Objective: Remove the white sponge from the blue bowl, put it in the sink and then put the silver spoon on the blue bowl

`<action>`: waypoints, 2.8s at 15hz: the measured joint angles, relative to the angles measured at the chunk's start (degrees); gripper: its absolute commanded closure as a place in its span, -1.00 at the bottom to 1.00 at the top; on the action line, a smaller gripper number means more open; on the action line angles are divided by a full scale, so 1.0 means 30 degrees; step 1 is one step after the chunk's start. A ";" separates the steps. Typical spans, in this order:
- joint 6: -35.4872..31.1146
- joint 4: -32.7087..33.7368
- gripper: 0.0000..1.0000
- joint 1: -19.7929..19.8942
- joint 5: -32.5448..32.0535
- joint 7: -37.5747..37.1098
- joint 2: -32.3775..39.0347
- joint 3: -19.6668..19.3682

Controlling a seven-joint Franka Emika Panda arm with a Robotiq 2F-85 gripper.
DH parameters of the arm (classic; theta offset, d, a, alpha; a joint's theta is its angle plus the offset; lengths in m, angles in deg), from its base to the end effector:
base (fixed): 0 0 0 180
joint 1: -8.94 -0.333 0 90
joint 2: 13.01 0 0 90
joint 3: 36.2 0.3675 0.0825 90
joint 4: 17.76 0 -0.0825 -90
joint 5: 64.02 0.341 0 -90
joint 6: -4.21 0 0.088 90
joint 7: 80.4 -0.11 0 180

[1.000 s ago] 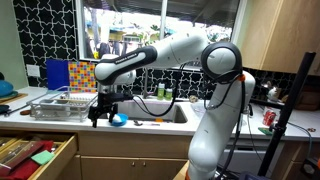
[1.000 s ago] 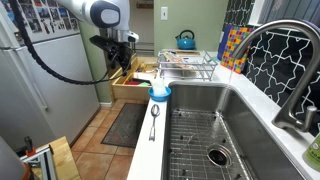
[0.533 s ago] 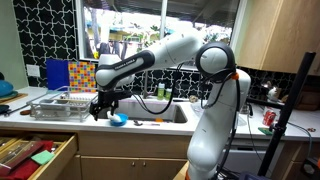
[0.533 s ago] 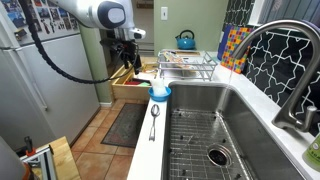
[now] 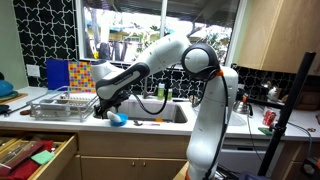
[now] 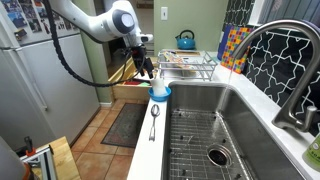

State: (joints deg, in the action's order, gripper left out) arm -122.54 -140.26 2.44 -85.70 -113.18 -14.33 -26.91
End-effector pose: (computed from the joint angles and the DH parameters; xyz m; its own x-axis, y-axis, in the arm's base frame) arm 0.4923 0.1262 0.4974 0.9733 -0.0537 0.2232 -0.1074 -0.9657 0.2362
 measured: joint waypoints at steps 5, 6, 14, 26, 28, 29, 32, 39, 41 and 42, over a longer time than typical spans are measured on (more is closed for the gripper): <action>0.0288 0.0547 -0.93 0.0049 -0.0933 -0.1139 0.0958 -0.0450; 0.0312 0.0624 -0.80 0.0048 -0.0933 -0.1232 0.1110 -0.0521; 0.0329 0.0959 0.10 0.0043 -0.0934 -0.1650 0.1648 -0.0813; 0.0403 0.1689 0.94 -0.0111 -0.1003 -0.2061 0.1758 -0.0814; 0.0750 0.1869 0.94 -0.0126 -0.1149 -0.2113 0.1691 -0.0813; 0.1066 0.1957 0.94 -0.0147 -0.1230 -0.2119 0.1606 -0.0810; 0.2391 0.2348 0.95 -0.0285 -0.1698 -0.2120 0.1207 -0.0778; 0.3415 0.2862 0.96 -0.0439 -0.2024 -0.2081 0.0202 -0.0540; 0.3415 0.2863 0.96 -0.0438 -0.2242 -0.2092 0.0104 -0.0515; 0.3415 0.2864 0.96 -0.0425 -0.2245 -0.2095 0.0087 -0.0518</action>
State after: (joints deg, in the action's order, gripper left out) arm -112.30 -131.67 1.16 -92.44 -119.46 -14.06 -28.46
